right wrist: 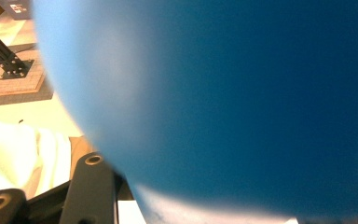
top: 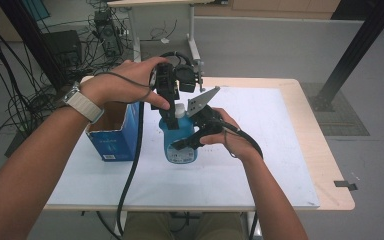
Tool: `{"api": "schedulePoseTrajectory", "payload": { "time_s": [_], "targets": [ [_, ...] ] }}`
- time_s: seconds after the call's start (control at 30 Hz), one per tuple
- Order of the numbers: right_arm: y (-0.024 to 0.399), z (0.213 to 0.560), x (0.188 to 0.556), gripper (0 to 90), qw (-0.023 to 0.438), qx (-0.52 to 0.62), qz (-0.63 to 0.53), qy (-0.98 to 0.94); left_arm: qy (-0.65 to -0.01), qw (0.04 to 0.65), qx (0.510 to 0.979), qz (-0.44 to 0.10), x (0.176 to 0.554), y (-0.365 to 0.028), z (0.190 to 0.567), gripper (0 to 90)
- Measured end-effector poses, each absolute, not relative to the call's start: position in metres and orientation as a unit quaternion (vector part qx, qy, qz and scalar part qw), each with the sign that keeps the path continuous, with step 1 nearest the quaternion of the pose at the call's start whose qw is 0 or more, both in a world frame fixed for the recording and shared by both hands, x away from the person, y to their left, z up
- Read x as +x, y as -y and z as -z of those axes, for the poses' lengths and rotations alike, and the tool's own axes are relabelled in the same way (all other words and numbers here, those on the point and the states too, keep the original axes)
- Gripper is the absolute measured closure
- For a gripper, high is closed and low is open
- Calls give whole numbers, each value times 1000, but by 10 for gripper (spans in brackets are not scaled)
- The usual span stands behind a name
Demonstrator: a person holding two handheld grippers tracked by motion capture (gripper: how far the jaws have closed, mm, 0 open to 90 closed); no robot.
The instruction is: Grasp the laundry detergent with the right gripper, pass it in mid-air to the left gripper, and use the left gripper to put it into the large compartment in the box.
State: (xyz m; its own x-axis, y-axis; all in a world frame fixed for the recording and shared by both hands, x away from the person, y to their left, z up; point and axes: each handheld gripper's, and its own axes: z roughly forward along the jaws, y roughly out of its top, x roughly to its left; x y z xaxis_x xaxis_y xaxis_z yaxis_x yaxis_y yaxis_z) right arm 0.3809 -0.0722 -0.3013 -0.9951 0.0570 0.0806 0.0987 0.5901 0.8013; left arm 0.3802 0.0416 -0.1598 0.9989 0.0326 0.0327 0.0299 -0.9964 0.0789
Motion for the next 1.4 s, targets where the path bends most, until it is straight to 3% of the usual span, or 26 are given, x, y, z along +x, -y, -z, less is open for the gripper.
{"api": "schedulePoseTrajectory", "payload": {
  "time_s": [1.4],
  "targets": [
    [76, 301, 380, 441, 24, -47, 451, 891, -11, 36, 999, -15, 379, -40, 164, 67]
  ]
}}
